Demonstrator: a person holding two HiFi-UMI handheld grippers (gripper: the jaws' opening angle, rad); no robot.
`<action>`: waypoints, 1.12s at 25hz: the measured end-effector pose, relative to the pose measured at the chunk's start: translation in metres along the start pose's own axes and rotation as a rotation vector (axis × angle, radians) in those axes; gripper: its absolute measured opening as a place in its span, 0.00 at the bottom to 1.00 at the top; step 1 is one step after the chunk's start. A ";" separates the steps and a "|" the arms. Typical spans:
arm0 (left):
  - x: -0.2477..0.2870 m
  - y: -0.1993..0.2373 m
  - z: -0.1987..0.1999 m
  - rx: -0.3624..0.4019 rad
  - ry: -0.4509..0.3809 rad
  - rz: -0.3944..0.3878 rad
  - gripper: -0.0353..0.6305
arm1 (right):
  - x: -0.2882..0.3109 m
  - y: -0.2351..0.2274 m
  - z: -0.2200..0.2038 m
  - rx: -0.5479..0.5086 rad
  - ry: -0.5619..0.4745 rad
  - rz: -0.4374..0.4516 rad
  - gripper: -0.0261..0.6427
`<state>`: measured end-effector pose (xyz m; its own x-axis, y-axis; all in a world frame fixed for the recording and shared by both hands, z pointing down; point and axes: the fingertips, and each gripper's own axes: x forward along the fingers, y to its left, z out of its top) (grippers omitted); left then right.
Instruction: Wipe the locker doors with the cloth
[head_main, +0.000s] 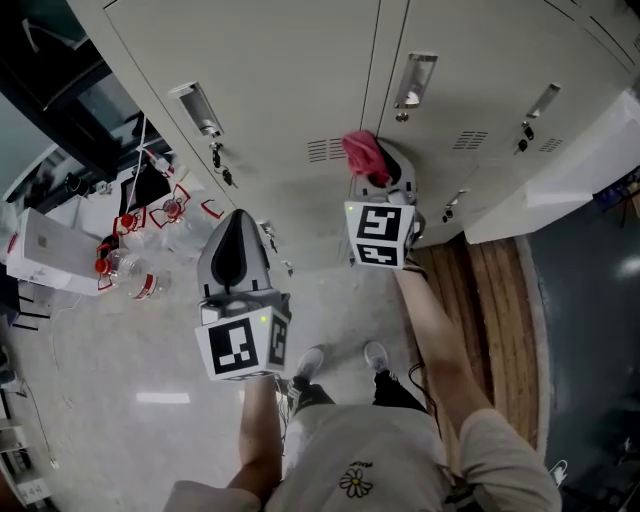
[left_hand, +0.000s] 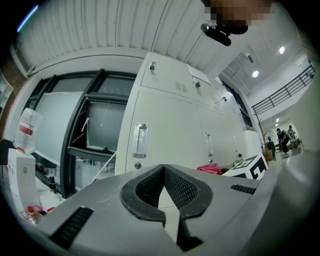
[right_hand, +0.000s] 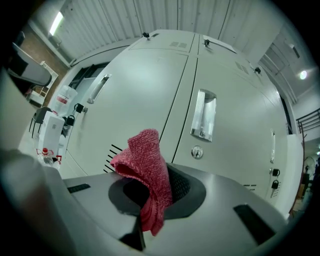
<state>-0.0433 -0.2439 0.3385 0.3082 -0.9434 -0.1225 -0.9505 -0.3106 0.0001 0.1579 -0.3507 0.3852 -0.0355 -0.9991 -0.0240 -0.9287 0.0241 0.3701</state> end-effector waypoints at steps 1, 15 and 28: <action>-0.002 0.001 0.003 0.004 -0.006 0.002 0.08 | -0.003 0.000 0.007 -0.014 -0.016 0.004 0.08; -0.039 -0.015 0.029 0.081 -0.032 -0.031 0.08 | -0.119 0.029 0.112 -0.052 -0.256 0.133 0.08; -0.073 -0.045 0.017 0.134 -0.074 -0.055 0.08 | -0.188 0.039 0.073 0.147 -0.178 0.170 0.08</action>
<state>-0.0239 -0.1590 0.3303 0.3609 -0.9128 -0.1914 -0.9305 -0.3385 -0.1402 0.1018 -0.1589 0.3363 -0.2476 -0.9585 -0.1410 -0.9469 0.2087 0.2445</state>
